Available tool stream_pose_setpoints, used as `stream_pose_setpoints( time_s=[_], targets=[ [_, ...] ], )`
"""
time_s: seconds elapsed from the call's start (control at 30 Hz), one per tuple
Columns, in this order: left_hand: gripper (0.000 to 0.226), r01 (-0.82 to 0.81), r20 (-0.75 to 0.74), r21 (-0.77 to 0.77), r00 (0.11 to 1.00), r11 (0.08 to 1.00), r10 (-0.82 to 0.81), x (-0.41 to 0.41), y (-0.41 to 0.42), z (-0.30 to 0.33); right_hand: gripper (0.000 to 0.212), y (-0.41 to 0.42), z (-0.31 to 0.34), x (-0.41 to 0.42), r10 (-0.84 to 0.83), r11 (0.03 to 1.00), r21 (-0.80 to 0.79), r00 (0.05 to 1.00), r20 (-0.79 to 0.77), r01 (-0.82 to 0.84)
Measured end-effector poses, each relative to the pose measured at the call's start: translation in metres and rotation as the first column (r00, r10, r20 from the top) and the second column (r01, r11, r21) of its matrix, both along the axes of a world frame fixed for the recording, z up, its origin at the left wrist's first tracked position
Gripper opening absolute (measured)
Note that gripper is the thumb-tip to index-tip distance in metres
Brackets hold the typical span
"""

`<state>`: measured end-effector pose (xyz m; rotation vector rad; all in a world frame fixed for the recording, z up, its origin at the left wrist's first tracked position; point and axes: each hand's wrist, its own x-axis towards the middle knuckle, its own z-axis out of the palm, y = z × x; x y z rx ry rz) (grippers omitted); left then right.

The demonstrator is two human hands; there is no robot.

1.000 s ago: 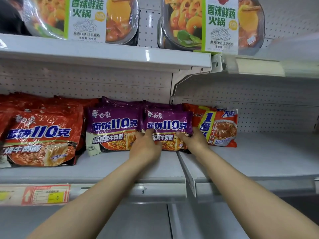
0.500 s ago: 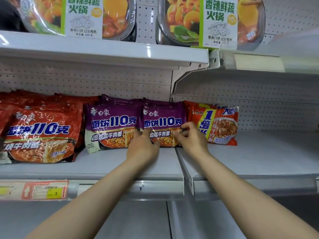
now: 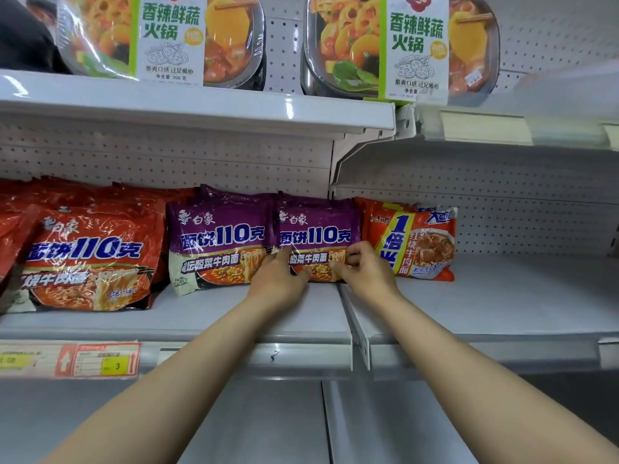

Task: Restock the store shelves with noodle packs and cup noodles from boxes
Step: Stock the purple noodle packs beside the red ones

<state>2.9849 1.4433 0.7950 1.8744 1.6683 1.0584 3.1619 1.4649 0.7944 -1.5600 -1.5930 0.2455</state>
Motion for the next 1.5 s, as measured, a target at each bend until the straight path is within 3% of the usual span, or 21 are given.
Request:
stream_pose_setpoints(
  time_s=[0.23,0.53,0.7,0.93,1.33,1.5],
  targets=[
    [0.076,0.035,0.036,-0.052,0.999,0.998,-0.034,-0.006,-0.001,0.005,0.054,-0.021,0.005,-0.003,0.043,0.998,-0.045,0.996,-0.075,-0.047],
    [0.060,-0.022,0.212,0.103,0.977,0.994,-0.001,0.010,-0.047,0.015,0.046,-0.063,0.013,0.005,0.085,0.995,-0.030,0.973,-0.215,-0.094],
    [0.045,-0.038,0.371,0.156,0.928,0.987,-0.022,0.029,-0.085,0.017,0.055,-0.099,0.014,0.017,0.113,0.993,0.002,0.958,-0.265,-0.116],
    [0.031,-0.069,0.549,0.171,0.835,0.983,-0.037,0.054,-0.125,0.008,0.050,-0.143,0.006,0.035,0.114,0.993,0.072,0.941,-0.320,-0.096],
    [0.014,-0.105,0.631,0.071,0.775,0.992,0.037,0.090,-0.186,-0.063,0.040,-0.209,-0.048,0.060,0.074,0.997,0.041,0.939,-0.337,-0.064],
    [0.012,-0.110,0.629,-0.009,0.772,0.994,0.091,0.102,-0.206,-0.111,0.040,-0.226,-0.095,0.072,0.069,0.995,-0.053,0.951,-0.302,-0.089]
  ],
)
